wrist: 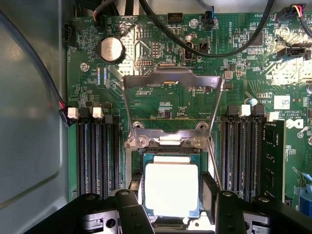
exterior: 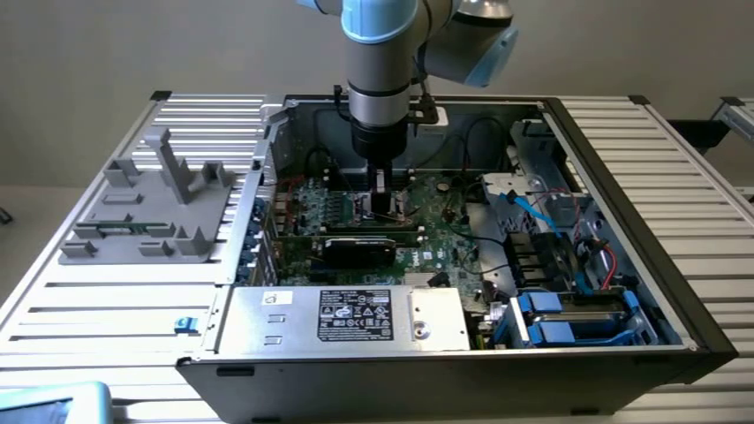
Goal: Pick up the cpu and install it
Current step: 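Place the cpu into insertion slot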
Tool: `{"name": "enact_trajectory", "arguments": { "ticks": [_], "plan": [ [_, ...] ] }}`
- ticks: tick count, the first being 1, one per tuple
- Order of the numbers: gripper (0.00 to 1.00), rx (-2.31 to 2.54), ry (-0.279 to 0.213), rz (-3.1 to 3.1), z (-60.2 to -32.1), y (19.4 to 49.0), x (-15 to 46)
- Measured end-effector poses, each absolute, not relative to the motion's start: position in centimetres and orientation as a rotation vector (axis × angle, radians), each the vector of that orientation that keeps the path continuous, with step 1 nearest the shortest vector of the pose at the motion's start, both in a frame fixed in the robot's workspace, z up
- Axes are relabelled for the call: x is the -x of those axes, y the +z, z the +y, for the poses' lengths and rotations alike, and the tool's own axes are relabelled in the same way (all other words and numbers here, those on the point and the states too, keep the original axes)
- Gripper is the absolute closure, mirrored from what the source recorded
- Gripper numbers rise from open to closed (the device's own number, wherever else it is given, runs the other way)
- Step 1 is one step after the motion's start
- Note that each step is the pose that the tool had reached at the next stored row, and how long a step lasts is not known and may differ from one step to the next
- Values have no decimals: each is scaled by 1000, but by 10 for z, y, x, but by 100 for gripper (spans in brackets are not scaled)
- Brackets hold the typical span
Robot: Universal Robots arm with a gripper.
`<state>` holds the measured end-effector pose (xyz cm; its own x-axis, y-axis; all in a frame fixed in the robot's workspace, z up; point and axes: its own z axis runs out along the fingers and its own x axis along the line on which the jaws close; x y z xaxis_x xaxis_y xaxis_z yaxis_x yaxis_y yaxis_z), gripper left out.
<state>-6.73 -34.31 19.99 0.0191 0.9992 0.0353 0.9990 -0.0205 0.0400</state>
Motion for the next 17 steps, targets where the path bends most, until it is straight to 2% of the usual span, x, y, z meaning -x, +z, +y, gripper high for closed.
{"name": "enact_trajectory", "arguments": {
  "ticks": [17],
  "plan": [
    [44,-2239,83,2196,-343,199,67]
  ]
}}
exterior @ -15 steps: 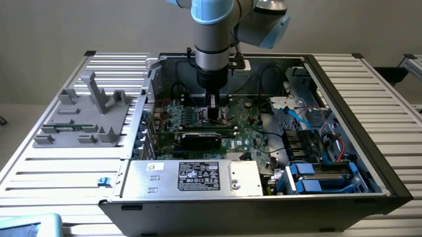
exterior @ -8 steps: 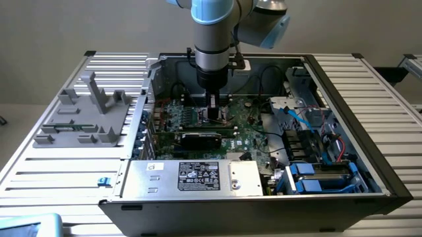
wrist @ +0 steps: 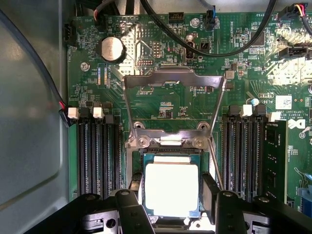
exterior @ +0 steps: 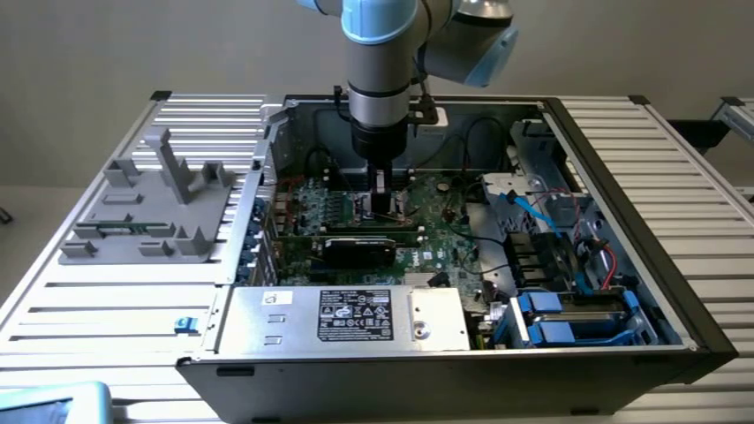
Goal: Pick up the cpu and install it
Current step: 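Place the cpu into insertion slot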
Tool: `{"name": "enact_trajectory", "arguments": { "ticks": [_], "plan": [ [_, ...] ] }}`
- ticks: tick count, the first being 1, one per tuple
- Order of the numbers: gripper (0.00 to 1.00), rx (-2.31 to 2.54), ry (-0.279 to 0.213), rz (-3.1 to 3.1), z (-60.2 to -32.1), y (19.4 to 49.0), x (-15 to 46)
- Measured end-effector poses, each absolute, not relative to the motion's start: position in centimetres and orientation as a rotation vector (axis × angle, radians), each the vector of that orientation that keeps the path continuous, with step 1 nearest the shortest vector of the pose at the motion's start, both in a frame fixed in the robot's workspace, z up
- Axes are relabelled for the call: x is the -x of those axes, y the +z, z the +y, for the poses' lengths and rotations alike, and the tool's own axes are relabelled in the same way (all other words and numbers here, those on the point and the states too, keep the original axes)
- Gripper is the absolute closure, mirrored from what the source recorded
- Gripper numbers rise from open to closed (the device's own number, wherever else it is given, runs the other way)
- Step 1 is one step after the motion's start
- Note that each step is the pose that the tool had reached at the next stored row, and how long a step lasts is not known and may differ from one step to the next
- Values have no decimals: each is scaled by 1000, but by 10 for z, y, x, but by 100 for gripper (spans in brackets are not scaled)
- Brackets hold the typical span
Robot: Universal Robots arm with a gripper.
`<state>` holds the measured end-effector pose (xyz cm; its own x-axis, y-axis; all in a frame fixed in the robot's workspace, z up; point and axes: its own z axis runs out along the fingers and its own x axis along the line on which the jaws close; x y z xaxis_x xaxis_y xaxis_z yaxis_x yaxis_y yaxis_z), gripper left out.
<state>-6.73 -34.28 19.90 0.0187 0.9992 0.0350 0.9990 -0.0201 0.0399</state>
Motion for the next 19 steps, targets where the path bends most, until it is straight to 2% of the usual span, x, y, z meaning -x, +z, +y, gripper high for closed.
{"name": "enact_trajectory", "arguments": {
  "ticks": [19],
  "plan": [
    [44,-2239,83,2196,-343,197,67]
  ]
}}
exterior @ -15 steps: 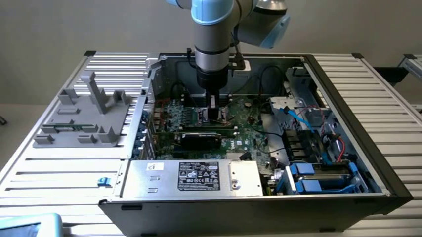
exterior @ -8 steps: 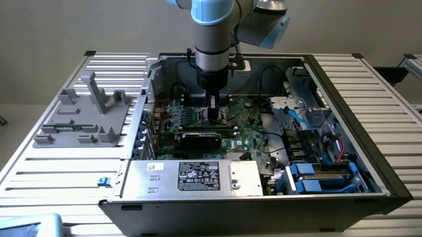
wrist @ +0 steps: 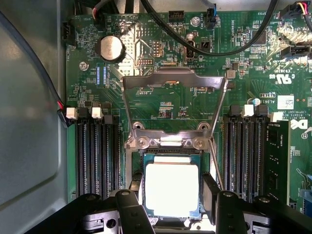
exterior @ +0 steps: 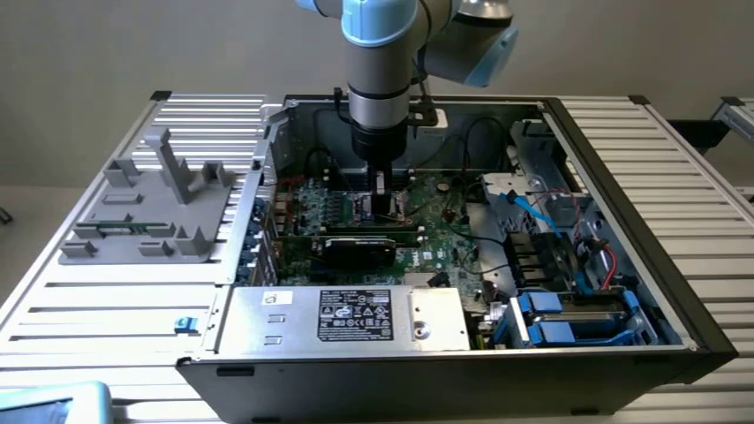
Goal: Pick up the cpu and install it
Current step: 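Place the cpu into insertion slot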
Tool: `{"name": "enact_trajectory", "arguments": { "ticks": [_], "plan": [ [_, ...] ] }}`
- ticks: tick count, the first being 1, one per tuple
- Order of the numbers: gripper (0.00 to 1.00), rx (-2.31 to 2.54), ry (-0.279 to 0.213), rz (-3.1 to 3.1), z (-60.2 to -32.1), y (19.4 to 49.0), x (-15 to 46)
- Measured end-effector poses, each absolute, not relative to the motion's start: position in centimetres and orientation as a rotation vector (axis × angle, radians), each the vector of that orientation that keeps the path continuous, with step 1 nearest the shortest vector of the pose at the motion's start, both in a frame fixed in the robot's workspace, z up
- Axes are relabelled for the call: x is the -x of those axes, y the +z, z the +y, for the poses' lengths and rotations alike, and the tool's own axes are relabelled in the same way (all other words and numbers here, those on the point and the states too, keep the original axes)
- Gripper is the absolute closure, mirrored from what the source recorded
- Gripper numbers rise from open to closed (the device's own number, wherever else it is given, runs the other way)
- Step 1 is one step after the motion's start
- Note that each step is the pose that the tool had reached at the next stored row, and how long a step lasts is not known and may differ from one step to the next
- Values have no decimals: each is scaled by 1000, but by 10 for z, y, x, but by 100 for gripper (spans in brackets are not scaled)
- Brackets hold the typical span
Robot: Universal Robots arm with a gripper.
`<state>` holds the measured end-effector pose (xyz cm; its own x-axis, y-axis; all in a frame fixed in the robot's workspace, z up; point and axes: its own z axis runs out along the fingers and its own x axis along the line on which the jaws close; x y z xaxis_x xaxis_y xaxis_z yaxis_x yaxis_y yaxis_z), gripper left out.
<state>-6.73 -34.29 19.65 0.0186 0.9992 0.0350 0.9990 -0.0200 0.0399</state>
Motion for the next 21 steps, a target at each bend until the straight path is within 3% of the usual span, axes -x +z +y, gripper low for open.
{"name": "enact_trajectory", "arguments": {
  "ticks": [21],
  "plan": [
    [44,-2241,87,2198,-343,196,67]
  ]
}}
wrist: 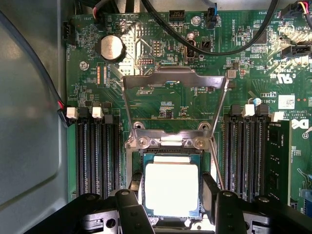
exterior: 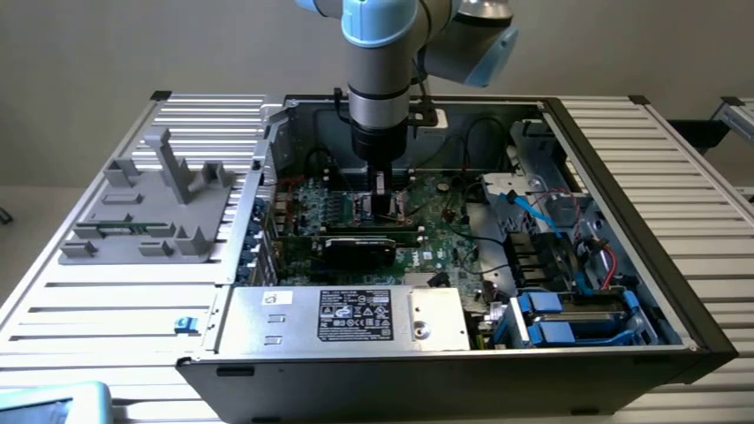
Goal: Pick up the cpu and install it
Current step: 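Place the cpu into insertion slot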
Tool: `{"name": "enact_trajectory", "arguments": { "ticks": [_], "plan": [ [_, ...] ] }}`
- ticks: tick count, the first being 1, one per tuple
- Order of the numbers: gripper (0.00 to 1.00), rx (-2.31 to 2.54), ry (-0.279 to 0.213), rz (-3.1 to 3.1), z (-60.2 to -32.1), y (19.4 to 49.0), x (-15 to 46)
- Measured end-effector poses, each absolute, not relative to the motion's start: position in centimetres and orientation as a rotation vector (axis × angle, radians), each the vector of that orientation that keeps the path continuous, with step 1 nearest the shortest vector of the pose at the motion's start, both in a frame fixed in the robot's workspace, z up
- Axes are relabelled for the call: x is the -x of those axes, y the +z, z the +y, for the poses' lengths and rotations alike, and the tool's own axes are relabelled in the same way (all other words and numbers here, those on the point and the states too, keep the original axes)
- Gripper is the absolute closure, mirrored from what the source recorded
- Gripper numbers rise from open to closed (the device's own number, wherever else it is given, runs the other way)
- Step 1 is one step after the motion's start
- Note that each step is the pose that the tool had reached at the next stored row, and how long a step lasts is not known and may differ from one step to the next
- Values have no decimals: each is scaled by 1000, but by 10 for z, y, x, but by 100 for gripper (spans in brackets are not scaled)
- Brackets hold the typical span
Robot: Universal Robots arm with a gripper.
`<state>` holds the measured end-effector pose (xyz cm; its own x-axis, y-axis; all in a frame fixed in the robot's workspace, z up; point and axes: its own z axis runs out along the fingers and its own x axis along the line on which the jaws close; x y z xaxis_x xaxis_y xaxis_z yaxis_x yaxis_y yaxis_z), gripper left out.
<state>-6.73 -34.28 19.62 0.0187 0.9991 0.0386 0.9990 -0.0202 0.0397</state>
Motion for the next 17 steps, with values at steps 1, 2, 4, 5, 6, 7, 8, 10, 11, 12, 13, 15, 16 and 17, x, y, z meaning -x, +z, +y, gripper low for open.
{"name": "enact_trajectory", "arguments": {
  "ticks": [1,2,4,5,6,7,8,10,11,12,13,15,16,17],
  "plan": [
    [44,-2242,88,2198,-343,196,67],
    [44,-2242,89,2199,-343,196,67],
    [44,-2243,93,2200,-343,196,67],
    [44,-2244,93,2200,-343,196,67],
    [44,-2244,92,2200,-343,196,67],
    [44,-2244,92,2200,-343,196,67],
    [44,-2244,92,2200,-343,196,67],
    [44,-2244,92,2200,-343,196,67],
    [44,-2244,92,2200,-343,196,67],
    [44,-2244,92,2200,-343,196,67],
    [44,-2243,92,2200,-343,196,67],
    [44,-2243,91,2200,-343,196,67],
    [44,-2243,91,2200,-343,196,67],
    [44,-2243,91,2200,-343,196,67]
  ]
}}
